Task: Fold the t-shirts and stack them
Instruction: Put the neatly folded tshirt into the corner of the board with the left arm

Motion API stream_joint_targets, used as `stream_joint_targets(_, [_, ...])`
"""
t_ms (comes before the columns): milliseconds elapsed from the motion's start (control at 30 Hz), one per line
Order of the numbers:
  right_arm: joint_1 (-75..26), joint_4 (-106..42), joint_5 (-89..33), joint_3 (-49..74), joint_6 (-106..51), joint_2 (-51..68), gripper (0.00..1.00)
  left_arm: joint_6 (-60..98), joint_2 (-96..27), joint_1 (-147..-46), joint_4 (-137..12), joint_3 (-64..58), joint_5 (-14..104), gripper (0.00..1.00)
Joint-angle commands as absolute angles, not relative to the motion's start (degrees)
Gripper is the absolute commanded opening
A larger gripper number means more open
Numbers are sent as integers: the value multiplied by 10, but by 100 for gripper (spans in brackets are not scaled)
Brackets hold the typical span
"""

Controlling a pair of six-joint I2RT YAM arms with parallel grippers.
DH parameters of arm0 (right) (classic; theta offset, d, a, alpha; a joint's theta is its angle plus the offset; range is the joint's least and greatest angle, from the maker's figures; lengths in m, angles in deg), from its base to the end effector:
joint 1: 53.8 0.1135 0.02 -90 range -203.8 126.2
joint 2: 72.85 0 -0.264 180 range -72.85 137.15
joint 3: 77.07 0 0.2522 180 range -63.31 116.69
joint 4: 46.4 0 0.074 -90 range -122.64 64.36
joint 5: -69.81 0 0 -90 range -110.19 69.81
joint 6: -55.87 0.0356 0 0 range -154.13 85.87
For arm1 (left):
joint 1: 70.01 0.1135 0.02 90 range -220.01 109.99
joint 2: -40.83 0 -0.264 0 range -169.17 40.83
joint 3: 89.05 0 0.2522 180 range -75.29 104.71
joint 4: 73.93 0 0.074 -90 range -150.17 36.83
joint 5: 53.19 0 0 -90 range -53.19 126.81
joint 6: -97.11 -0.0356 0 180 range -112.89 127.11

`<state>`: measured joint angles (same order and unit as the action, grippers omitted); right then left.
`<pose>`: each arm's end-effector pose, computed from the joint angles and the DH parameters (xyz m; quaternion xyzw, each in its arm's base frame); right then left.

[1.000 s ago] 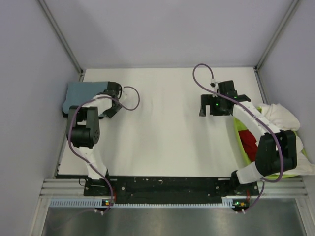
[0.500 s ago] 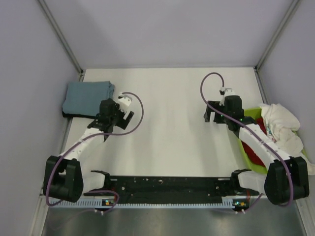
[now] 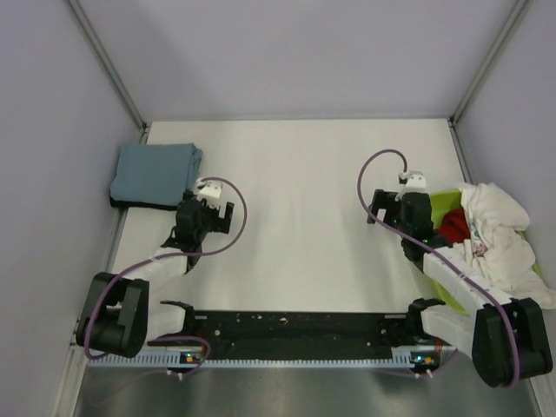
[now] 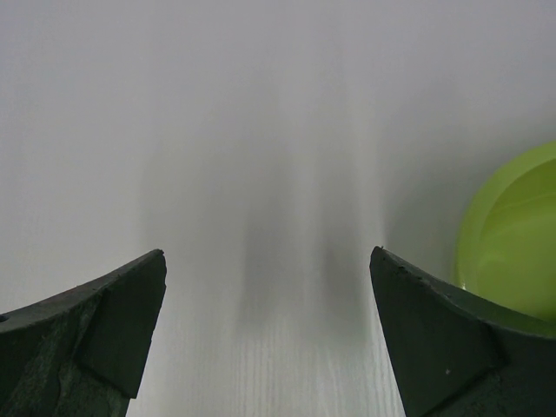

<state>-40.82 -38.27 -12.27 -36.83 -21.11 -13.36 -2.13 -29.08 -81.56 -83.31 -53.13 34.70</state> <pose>0.2165 0.0449 0.2076 0.0362 0.8523 0.0591 0.5184 0.2335 -0.0464 0.1748 0.1420 0.8294 0.0046 0.5403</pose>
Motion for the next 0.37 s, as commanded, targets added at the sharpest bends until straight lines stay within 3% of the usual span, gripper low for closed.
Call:
stream_joint_targets(0, [-404, -437, -98, -375, -221, -150, 99, -7, -276, -814, -907, -539, 361, 99])
stream_joint_targets(333, [-404, -441, -97, -376, -221, -152, 99, -8, -274, -814, -919, -545, 343, 99])
